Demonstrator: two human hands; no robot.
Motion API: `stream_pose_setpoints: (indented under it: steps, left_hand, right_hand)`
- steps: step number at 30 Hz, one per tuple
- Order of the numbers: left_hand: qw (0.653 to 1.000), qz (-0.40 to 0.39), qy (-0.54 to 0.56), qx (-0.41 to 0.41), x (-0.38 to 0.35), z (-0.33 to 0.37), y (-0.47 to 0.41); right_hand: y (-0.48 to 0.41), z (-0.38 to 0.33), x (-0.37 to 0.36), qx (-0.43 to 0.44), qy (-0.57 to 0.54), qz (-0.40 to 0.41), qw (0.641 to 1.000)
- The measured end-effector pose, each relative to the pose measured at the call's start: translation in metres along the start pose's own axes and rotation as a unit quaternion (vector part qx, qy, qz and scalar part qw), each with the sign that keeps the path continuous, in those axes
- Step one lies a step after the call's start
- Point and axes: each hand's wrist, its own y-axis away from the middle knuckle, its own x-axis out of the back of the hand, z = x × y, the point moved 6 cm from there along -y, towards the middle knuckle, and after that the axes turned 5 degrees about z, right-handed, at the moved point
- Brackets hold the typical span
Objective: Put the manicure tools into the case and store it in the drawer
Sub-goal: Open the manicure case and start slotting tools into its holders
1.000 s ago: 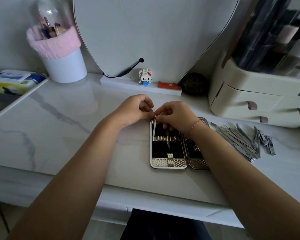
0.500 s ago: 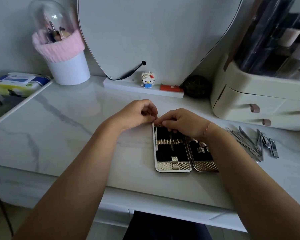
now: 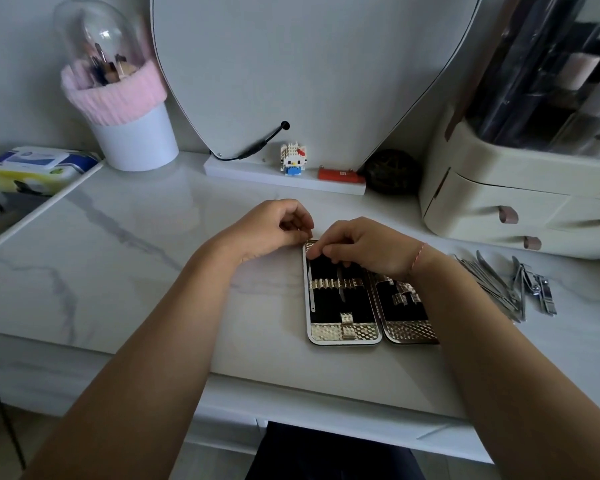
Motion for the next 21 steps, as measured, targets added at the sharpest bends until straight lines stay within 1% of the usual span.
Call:
stream_pose_setpoints:
  steps: [3,6,7,9,11,13,17,21]
  left_hand:
    - [1.000,0.006,-0.006,0.007,-0.002,0.001,0.000]
    - [1.000,0.015,-0.023,0.002,-0.003,0.004,0.000]
    - [0.999,0.017,-0.030,-0.001,-0.004,0.004,0.000]
    - [0.998,0.023,-0.053,-0.008,-0.004,0.004,-0.001]
    - [0.996,0.031,-0.077,-0.015,-0.004,0.005,-0.002]
    - [0.995,0.042,-0.086,-0.019,-0.004,0.005,-0.002]
    - [0.995,0.049,-0.085,-0.022,-0.003,0.005,-0.001]
    - [0.995,0.050,-0.085,-0.023,-0.002,0.006,0.000]
  right_hand:
    - [0.010,-0.003,0.010,-0.002,-0.064,0.015,0.998]
    - [0.039,0.004,0.052,-0.012,-0.068,0.108,0.992]
    - [0.052,0.010,0.067,-0.020,-0.054,0.142,0.988]
    - [0.082,0.026,0.092,-0.049,0.012,0.196,0.979]
    - [0.108,0.044,0.102,-0.089,0.084,0.238,0.964]
    - [0.128,0.059,0.103,-0.121,0.117,0.269,0.948]
    - [0.150,0.078,0.098,-0.147,0.158,0.294,0.931]
    - [0.159,0.081,0.095,-0.162,0.178,0.308,0.920]
